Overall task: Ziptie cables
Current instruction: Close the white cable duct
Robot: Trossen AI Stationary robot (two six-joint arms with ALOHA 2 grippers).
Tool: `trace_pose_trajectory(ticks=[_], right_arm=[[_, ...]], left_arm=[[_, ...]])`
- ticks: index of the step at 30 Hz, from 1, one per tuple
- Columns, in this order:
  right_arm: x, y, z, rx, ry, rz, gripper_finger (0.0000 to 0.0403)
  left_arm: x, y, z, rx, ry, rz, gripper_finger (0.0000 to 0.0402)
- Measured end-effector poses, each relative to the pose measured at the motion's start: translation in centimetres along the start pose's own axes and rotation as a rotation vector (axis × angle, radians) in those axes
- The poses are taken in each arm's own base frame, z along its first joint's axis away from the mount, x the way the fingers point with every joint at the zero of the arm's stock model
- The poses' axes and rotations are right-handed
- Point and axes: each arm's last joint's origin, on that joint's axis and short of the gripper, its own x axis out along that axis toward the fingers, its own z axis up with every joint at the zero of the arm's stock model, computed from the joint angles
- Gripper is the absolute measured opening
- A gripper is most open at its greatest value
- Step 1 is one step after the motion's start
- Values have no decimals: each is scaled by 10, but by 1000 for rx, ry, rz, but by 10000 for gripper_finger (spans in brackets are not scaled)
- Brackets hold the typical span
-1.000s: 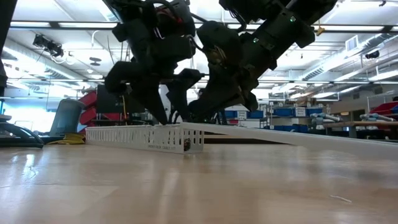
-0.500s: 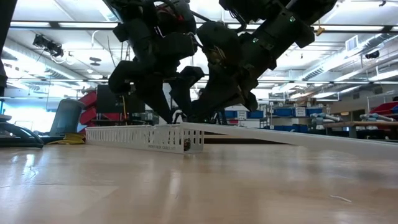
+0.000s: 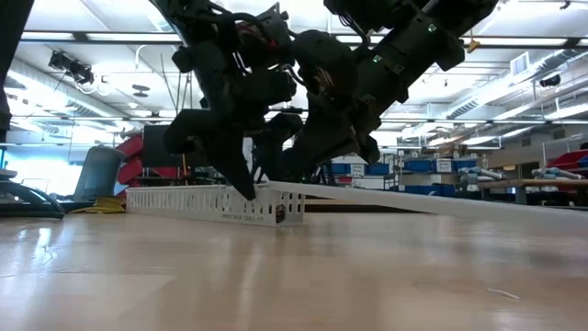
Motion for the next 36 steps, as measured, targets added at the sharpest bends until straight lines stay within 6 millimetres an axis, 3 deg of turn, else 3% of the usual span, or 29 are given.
trace_pose_trajectory(ticks=[8, 20, 29, 36], right_arm=[[0, 0, 0, -10, 2, -1, 0], [-3, 8, -7, -96, -40, -69, 0], [-37, 24, -15, -134, -100, -264, 0], [-61, 30, -27, -135, -74, -348, 0]], left_arm=[[-1, 0, 0, -3, 29, 19, 218], [-22, 12, 17, -56, 51, -15, 218], [-27, 5, 11, -201, 98, -99, 218], [-71, -8, 9, -330, -45, -54, 218]])
